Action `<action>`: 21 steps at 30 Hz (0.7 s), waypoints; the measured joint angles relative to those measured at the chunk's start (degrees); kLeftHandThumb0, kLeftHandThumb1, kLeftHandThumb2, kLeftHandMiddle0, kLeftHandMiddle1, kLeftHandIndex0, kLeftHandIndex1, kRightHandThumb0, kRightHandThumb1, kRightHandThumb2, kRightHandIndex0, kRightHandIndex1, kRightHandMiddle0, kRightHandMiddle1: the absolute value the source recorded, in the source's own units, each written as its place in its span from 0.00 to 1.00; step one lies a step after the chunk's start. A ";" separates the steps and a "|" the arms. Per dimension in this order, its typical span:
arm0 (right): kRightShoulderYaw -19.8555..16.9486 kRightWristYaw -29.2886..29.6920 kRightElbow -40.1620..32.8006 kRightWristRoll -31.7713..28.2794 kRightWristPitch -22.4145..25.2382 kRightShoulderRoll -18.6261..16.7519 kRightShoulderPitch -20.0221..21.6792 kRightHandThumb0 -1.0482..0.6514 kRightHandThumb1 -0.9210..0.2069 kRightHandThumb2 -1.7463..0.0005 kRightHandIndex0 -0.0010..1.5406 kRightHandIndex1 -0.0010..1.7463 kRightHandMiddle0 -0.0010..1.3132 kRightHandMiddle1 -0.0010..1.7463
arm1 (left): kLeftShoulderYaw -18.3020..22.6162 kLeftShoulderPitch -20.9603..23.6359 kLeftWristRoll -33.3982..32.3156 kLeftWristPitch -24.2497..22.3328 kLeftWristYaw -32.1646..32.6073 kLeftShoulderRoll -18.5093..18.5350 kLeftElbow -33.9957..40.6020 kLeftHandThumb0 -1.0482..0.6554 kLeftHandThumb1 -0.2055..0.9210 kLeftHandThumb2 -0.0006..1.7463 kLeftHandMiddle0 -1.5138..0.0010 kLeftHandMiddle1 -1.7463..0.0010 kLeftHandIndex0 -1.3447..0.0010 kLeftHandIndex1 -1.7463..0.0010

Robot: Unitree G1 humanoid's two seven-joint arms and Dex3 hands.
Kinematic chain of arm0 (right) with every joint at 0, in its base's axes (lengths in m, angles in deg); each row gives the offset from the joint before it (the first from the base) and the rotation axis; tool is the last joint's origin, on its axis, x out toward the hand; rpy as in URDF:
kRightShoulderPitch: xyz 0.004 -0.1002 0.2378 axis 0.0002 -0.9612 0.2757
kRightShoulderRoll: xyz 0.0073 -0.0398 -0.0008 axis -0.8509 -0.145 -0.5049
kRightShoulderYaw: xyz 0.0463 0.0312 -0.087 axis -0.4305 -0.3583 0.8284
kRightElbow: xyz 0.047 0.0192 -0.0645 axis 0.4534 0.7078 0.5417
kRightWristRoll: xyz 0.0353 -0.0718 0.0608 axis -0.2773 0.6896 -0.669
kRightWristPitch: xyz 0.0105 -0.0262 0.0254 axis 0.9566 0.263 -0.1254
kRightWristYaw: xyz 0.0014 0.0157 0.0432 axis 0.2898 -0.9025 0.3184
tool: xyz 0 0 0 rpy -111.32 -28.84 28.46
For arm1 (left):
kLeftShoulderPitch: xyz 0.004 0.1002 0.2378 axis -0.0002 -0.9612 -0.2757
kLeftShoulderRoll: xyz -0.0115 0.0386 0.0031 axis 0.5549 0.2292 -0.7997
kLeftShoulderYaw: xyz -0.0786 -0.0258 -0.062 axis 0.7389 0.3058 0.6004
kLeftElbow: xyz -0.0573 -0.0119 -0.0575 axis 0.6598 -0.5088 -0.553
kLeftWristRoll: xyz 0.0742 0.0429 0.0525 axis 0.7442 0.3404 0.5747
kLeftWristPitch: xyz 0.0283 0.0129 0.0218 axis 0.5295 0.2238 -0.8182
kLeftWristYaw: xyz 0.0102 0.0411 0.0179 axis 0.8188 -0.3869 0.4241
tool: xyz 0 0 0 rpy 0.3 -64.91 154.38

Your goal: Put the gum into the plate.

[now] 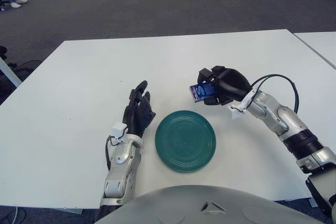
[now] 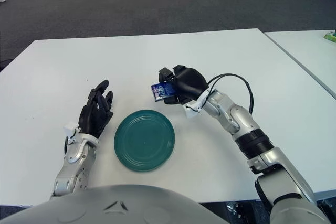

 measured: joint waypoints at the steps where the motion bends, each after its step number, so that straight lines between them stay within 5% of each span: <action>1: -0.02 -0.40 -1.11 0.00 0.19 -0.24 -0.62 0.29 0.00 0.59 0.40 1.00 0.42 1.00 | 0.01 -0.01 0.02 0.00 0.01 0.00 0.00 0.11 1.00 0.53 0.84 1.00 1.00 0.64; 21: 0.37 -6.49 -12.02 0.36 -2.14 -2.14 -4.76 0.30 0.00 0.58 0.43 1.00 0.42 1.00 | -0.69 0.02 2.39 0.18 0.73 0.02 -0.06 0.12 1.00 0.55 0.85 1.00 1.00 0.67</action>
